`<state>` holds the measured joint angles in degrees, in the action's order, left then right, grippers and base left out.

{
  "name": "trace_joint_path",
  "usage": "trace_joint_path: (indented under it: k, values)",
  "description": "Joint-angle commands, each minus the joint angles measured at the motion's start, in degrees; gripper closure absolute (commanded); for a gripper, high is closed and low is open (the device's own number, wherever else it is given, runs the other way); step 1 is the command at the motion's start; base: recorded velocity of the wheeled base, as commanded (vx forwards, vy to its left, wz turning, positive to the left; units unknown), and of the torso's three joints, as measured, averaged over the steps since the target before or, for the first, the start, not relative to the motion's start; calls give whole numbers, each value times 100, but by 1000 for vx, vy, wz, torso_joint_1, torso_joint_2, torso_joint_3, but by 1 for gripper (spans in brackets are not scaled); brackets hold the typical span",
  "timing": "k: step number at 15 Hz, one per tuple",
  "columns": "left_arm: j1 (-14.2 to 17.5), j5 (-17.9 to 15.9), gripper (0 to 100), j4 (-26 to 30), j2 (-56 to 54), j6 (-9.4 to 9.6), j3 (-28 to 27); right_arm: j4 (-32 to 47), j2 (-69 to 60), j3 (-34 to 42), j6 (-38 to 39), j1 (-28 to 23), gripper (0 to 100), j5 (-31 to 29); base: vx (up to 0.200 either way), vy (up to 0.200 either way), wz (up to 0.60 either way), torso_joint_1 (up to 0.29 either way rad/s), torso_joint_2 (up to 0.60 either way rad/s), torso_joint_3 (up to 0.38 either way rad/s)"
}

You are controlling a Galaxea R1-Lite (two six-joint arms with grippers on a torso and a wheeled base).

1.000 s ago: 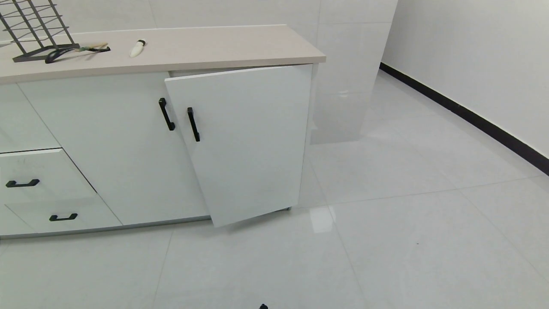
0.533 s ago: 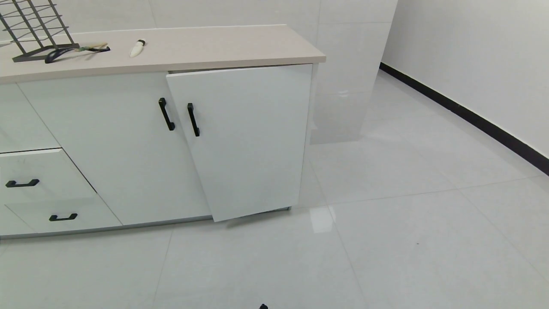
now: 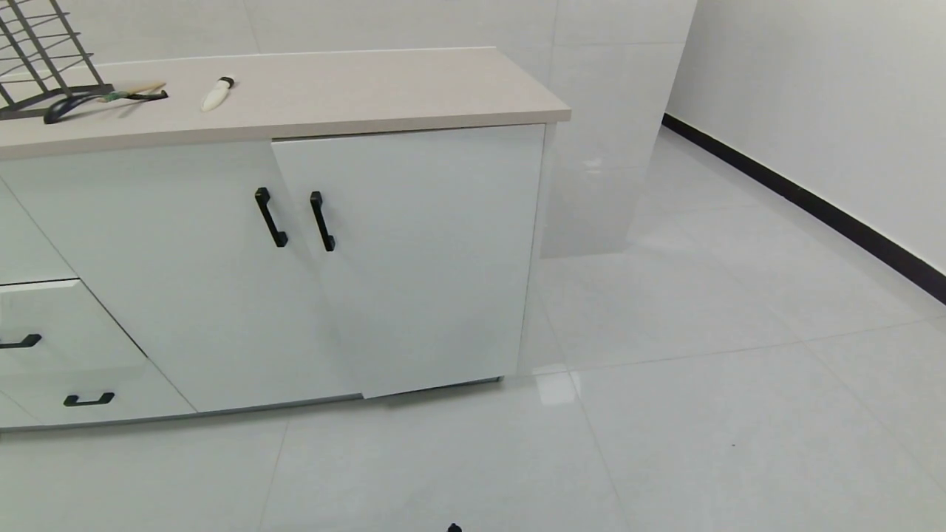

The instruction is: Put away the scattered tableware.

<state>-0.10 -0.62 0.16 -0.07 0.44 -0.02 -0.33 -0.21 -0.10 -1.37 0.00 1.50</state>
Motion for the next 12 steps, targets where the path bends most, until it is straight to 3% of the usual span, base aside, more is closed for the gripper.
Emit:
trace_joint_path:
  k: [1,2,12]
  values:
    - [1,1,0,-7,7,0,2,-2,21,1,-4,-9,100,-1,200,200,0,7,7,2]
    - [1,1,0,2,7,0,2,-2,21,1,-4,-9,100,-1,200,200,0,-2,7,2]
    - [1,18,0,-7,7,-53,2,-2,21,1,-4,0,100,-9,0,200,0,2,1,1]
